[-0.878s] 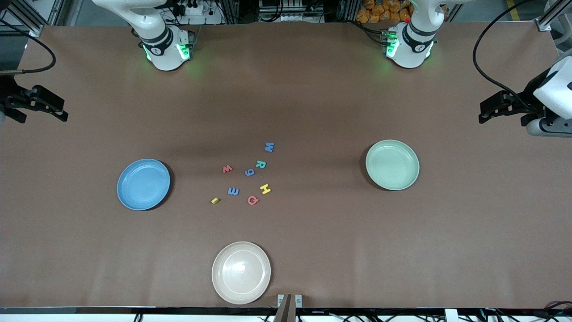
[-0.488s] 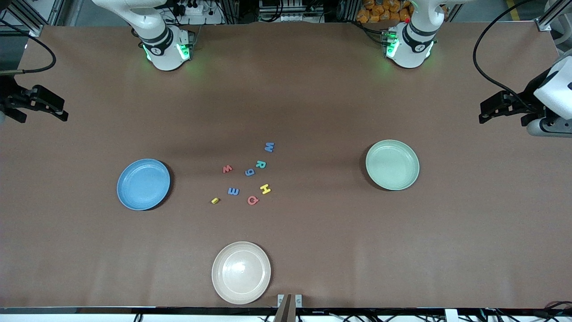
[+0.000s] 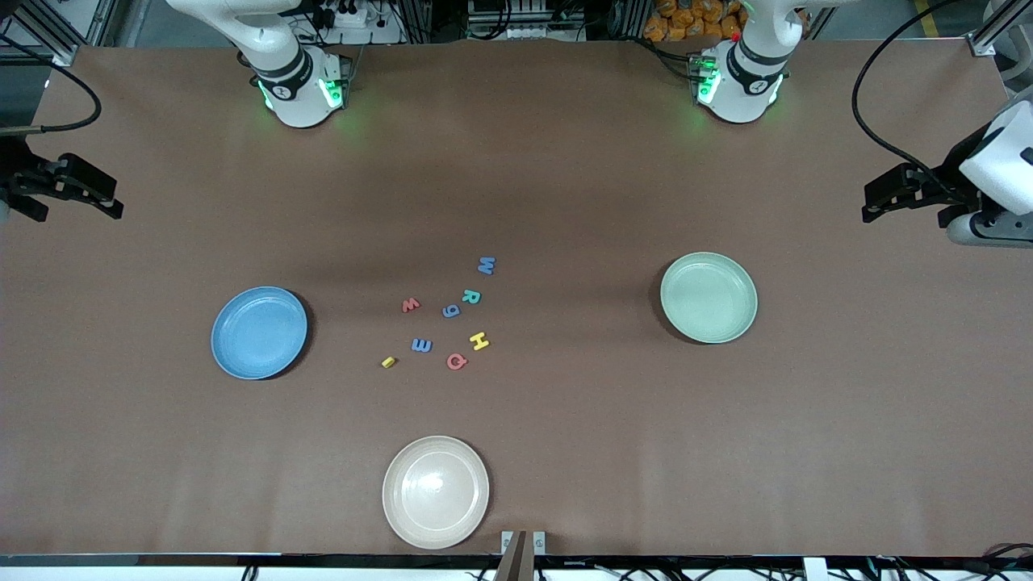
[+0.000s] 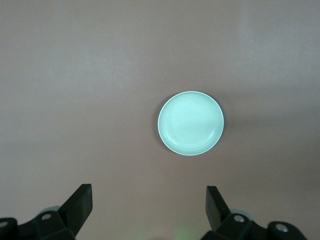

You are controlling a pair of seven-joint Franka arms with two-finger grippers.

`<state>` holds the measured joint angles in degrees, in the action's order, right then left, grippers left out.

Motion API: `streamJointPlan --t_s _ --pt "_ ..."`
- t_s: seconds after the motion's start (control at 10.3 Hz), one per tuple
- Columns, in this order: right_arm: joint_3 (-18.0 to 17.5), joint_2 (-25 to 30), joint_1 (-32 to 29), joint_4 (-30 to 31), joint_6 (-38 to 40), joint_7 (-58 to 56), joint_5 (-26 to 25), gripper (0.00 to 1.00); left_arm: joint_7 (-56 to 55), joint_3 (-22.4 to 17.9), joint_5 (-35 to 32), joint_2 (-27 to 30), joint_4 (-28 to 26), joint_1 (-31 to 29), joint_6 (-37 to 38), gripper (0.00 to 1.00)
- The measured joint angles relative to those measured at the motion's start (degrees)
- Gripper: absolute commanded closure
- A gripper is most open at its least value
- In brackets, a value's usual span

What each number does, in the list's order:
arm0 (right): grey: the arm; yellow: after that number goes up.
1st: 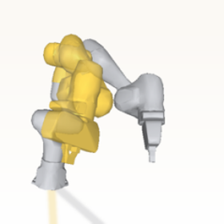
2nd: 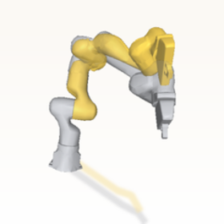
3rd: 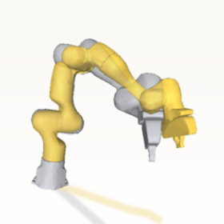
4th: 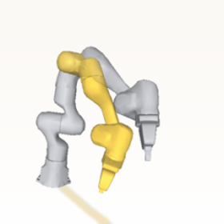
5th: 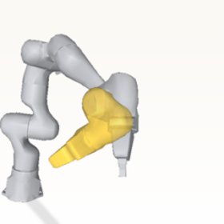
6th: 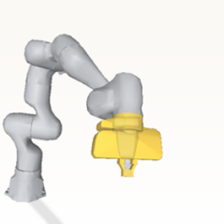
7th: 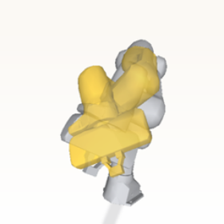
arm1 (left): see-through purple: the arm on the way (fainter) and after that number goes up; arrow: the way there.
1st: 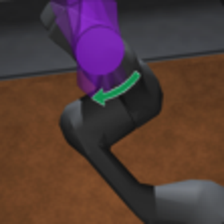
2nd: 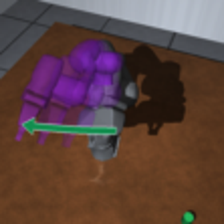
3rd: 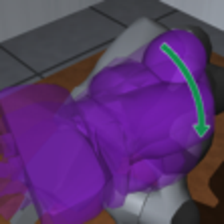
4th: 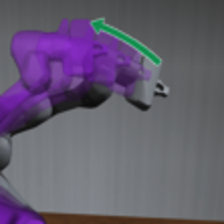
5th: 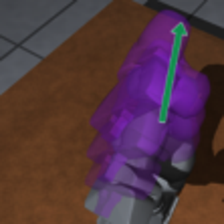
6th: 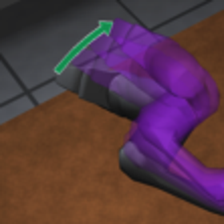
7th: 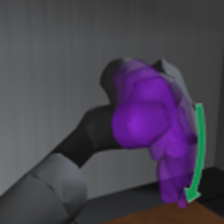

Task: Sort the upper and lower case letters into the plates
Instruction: 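Reach the left gripper over the blue W while the right gripper moves out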

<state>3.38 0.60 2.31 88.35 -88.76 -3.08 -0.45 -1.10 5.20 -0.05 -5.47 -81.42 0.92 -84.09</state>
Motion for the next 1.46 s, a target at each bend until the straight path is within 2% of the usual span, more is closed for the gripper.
streamJointPlan --t_s 0.39,0.59,0.78,1.07,1.46 --pt "0.01 -0.11 0.0 0.01 0.11 0.0 0.0 0.0 0.15 2.96 0.01 0.02 1.2 1.06 -4.16 0.0" --pt "0.03 -0.25 0.0 0.05 0.12 0.0 0.0 0.0 0.13 6.6 0.05 -1.5 0.86 2.34 -7.29 0.0" --pt "0.03 -0.33 -0.01 0.08 0.12 0.0 0.0 0.0 -5.76 8.65 0.09 -6.92 0.24 7.77 -12.91 0.0" --pt "0.05 -0.44 -0.03 0.11 0.15 0.0 -0.02 0.0 -22.62 8.93 -0.47 -15.54 0.21 19.27 -23.34 0.0" --pt "0.06 -0.53 -0.06 0.19 0.19 0.0 -0.04 0.0 -37.58 8.85 -9.41 -25.97 0.16 31.74 -33.84 0.0"
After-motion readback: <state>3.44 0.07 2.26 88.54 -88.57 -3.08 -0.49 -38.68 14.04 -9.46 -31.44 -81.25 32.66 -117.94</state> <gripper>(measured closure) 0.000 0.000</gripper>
